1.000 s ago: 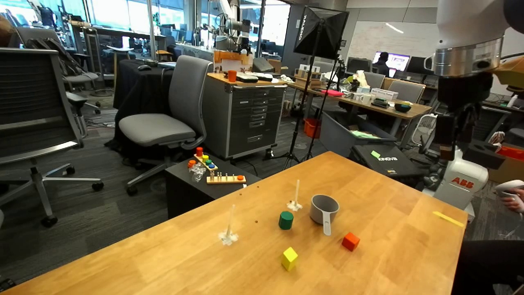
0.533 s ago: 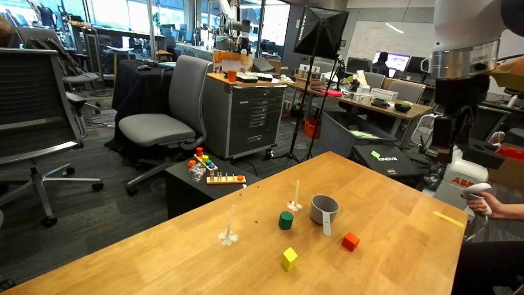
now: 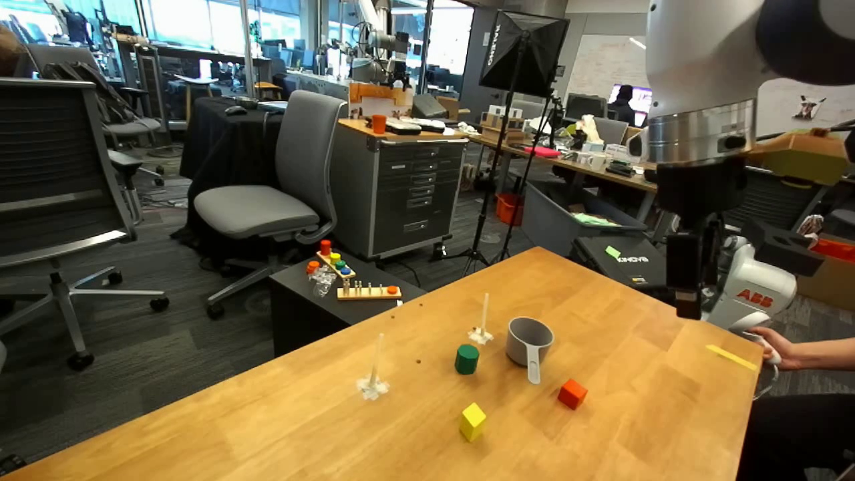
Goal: Put the blocks inside the grey measuring cup
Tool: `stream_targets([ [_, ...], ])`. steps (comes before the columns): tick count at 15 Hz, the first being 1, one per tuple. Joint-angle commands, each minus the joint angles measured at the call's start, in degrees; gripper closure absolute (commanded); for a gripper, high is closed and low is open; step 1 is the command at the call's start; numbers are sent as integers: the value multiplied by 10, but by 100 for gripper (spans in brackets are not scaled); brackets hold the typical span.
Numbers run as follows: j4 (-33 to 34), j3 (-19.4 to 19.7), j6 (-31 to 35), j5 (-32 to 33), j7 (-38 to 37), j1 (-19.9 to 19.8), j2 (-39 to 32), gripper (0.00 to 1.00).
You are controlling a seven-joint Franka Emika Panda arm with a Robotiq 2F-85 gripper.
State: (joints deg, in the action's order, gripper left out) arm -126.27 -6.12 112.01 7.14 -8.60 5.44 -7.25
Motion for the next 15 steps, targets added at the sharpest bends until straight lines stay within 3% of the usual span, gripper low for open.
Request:
stream_targets([
  [1,52,0,-18,6,33,10,-54,0],
  [6,113,2,-18,87,7,37,-91,0],
  [10,195,0,-37,108,0,56,-113,0],
  [11,142,1,-6,91,13,45,-93,0],
  [15,175,1,-18,95,12,53,-102,0],
])
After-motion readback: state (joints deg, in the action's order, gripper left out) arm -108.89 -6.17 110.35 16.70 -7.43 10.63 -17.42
